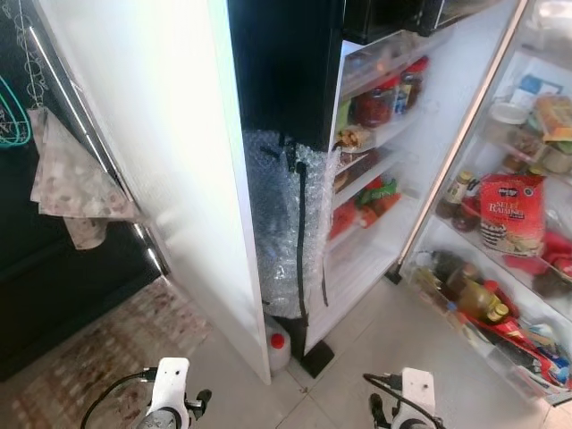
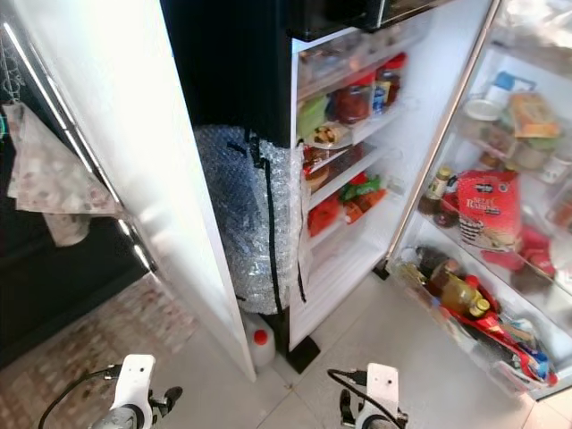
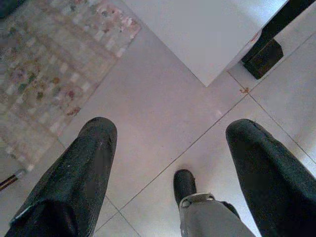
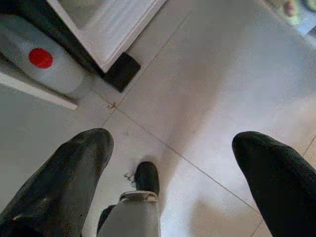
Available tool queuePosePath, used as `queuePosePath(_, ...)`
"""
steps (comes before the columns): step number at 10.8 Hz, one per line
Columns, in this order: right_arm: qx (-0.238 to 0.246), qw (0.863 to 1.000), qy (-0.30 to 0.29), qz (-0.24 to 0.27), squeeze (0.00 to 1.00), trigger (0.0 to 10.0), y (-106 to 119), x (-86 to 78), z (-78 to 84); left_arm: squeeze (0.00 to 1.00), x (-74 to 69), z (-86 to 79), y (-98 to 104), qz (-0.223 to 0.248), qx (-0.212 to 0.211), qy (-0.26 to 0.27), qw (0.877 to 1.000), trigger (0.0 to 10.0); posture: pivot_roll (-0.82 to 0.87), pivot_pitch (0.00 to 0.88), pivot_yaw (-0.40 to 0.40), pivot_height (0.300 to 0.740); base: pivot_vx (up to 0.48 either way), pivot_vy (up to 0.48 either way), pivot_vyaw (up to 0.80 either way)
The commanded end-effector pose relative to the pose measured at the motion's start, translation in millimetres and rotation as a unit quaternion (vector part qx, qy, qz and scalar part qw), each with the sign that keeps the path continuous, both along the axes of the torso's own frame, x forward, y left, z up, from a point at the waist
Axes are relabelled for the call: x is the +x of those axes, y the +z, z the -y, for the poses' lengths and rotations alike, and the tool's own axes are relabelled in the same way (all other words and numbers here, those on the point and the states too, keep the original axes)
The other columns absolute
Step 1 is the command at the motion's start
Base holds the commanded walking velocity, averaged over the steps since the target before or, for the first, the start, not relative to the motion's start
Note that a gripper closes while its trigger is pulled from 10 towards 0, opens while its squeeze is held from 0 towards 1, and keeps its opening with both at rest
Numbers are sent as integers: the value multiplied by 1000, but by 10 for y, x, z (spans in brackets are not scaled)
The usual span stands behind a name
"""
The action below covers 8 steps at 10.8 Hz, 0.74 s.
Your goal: Restocking fridge
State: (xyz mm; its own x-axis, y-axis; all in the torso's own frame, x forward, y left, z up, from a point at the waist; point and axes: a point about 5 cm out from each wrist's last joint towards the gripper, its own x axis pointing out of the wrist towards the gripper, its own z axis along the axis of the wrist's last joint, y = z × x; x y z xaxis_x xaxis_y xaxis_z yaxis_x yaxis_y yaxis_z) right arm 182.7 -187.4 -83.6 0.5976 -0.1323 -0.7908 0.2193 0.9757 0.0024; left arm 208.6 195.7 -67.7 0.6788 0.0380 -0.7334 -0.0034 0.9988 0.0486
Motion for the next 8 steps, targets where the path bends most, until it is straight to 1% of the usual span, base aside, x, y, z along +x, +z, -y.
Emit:
queuePosePath(1,-3,1000,-8,2,0,10000,0,-12,32,0,-43,-67,-17,-13,9,-5,1000,10000,25,0,29,740,0,0,0)
queuePosePath(5,-4,1000,-8,-1,0,10000,-7,-28,36,0,-105,-133,-39,-21,12,-2,1000,10000,26,0,30,740,0,0,0)
queuePosePath(6,-5,1000,-8,-2,0,10000,-10,-34,36,0,-135,-174,-46,-24,14,-2,1000,10000,25,0,32,740,0,0,0)
queuePosePath(8,-7,1000,-6,-5,0,10000,-17,-47,37,0,-184,-190,-65,-28,19,-12,999,10000,26,0,32,740,0,0,0)
